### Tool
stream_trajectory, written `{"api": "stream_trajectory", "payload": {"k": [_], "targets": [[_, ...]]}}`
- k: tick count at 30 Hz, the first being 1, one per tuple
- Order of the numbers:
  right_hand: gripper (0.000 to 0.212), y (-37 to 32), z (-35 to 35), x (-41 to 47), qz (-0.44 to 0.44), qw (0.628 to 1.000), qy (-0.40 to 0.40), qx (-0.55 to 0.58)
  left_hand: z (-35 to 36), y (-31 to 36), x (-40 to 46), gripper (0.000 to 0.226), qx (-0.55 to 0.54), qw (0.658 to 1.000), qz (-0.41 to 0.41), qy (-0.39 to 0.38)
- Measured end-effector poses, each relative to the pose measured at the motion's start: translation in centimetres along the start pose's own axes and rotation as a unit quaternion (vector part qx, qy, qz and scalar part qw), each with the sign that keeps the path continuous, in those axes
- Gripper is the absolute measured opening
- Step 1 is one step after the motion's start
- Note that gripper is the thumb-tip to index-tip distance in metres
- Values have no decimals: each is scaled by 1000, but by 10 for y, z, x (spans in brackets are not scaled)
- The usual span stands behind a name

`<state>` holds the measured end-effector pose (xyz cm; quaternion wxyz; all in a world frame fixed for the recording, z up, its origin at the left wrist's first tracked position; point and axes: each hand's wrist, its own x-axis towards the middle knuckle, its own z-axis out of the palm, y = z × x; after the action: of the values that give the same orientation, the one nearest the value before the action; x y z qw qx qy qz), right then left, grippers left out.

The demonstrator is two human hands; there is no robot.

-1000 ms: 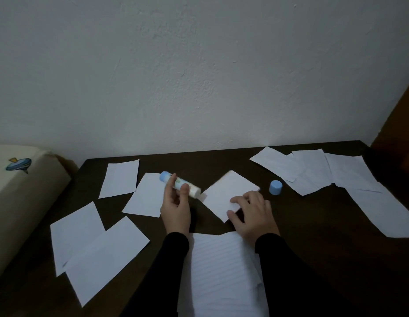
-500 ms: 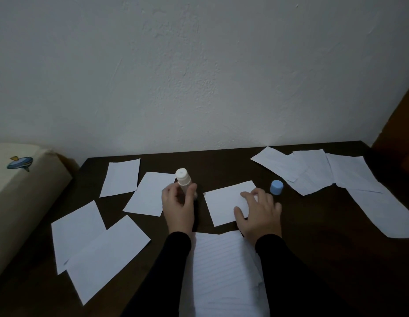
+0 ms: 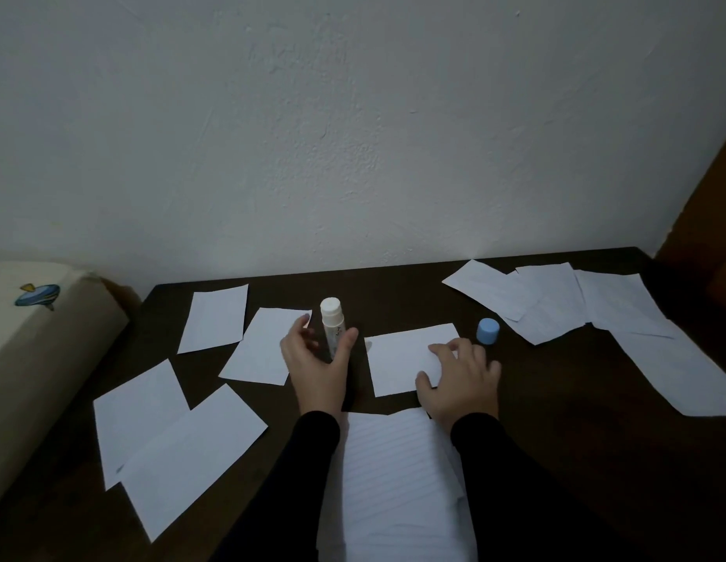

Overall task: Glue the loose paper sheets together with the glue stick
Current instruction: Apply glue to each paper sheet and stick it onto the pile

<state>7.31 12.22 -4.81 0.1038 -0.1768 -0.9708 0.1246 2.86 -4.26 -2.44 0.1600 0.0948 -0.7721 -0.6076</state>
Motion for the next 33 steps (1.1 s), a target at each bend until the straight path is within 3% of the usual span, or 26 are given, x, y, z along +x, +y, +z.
{"api": "stream_trajectory", "payload": {"k": [3,7,11,14,19,22,27,33], "targets": [[50,0,-3,2,7,1000,-18,9,-2,2,-7,54,-8,998,62,3],[40,6,-9,2,1,996,-8,86,-7,7,-16,28,62,979,177,-79],[33,18,-16,-3,-44,994,40,95,-2,9,-22,26,243,903,275,-223],[32,31,-24,1,-34,993,62,94,9,2,-21,45,362,848,267,-281],[28,61,-36,21,3,990,100,102,30,4,-17,44,415,817,245,-316],[29,78,-39,39,27,990,109,88,36,0,-11,43,405,822,226,-330],[33,94,-36,74,105,990,72,63,34,-11,-8,43,319,872,163,-334],[38,101,-25,105,112,991,60,45,31,-16,-4,42,277,897,140,-314]]}}
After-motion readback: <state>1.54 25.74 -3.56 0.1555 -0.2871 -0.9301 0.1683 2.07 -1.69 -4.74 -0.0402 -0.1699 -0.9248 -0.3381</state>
